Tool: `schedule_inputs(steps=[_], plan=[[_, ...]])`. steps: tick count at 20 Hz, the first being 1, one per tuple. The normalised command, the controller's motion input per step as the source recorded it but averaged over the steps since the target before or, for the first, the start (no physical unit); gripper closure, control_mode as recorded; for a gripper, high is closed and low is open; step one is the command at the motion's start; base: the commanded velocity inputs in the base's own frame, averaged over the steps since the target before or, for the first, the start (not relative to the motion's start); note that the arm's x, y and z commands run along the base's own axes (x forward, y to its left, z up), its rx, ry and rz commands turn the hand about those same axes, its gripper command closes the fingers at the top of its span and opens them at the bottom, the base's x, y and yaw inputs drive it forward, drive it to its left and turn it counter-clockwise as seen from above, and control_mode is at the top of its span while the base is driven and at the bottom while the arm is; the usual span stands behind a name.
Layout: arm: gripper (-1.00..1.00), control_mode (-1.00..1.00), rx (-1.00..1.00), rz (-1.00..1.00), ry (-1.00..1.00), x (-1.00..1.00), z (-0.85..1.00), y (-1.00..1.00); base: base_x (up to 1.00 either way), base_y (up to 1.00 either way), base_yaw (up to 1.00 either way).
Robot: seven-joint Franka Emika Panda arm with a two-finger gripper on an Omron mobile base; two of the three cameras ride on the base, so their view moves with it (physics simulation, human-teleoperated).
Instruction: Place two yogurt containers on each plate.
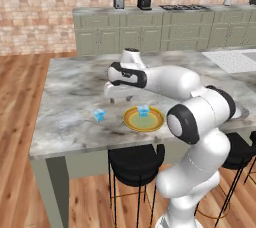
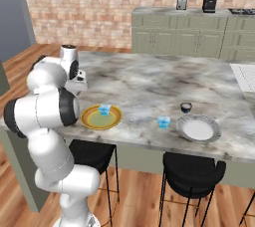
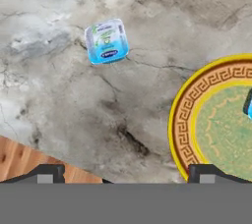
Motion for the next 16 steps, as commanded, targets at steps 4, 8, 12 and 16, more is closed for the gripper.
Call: schedule_inputs(steps=[4, 8, 12, 16], plan=[[-1.0, -1.0, 0.05, 0.17, -0.12, -0.28, -0.02, 0.67, 0.0, 0.0, 0.0], [-1.0, -1.0, 0.02, 0.04, -0.01, 0.08, -0.06, 0.31, 0.0, 0.0, 0.0], [-1.0, -1.0, -0.02, -0.08, 0.03, 0.18, -0.04, 0.02, 0.0, 0.0, 0.0], [-1.0, -1.0, -0.13, -0.07, 0.0, 0.16, -0.22, 0.18, 0.0, 0.0, 0.0]])
